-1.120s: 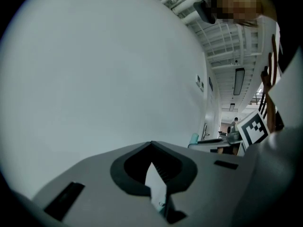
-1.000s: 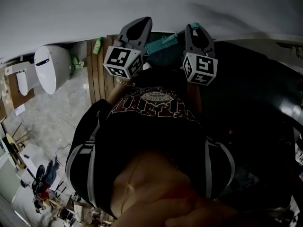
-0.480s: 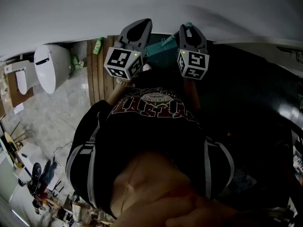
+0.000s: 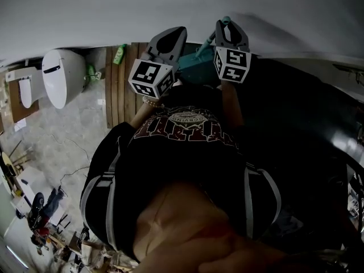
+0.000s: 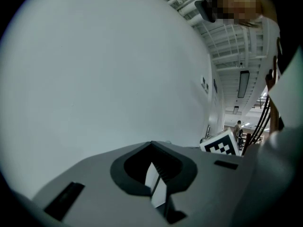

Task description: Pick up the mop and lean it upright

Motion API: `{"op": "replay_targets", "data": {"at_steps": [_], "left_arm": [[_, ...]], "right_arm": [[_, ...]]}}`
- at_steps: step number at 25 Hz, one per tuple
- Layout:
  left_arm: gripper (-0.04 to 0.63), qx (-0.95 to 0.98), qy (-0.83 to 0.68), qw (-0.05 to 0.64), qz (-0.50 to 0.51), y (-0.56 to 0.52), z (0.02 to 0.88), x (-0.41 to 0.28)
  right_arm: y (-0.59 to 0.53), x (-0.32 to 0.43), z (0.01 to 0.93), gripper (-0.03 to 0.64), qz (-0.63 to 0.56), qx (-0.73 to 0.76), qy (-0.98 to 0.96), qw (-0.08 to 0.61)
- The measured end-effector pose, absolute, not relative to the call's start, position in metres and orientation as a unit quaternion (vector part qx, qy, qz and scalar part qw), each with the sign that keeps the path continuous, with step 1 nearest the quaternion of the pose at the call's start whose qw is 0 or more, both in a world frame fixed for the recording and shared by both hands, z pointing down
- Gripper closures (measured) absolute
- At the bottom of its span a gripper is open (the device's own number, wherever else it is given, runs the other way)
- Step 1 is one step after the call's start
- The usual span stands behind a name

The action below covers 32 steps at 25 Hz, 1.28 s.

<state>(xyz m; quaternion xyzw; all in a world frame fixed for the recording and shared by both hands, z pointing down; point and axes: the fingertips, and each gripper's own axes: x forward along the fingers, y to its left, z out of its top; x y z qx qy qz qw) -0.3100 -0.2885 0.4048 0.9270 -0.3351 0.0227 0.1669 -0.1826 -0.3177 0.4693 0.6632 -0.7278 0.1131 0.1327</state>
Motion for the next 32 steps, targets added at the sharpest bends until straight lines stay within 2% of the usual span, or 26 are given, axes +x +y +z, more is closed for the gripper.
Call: {"op": "replay_targets", "data": {"at_steps": [29,32], "left_arm": [[0.557,0.916,-0.368,0.162,0.004,-0.308,0.397,-0.345],[0.557,0.919,-0.359,0.165,0.005,-0.309,0.396,-0.340]], "right_arm": [[-0.390,-0.195,0.481,0.508,0.101,0.675,-0.713,0.164],[-0.385,-0.196,0.476,0.477,0.109,0.667,-0.722,0.149]]}}
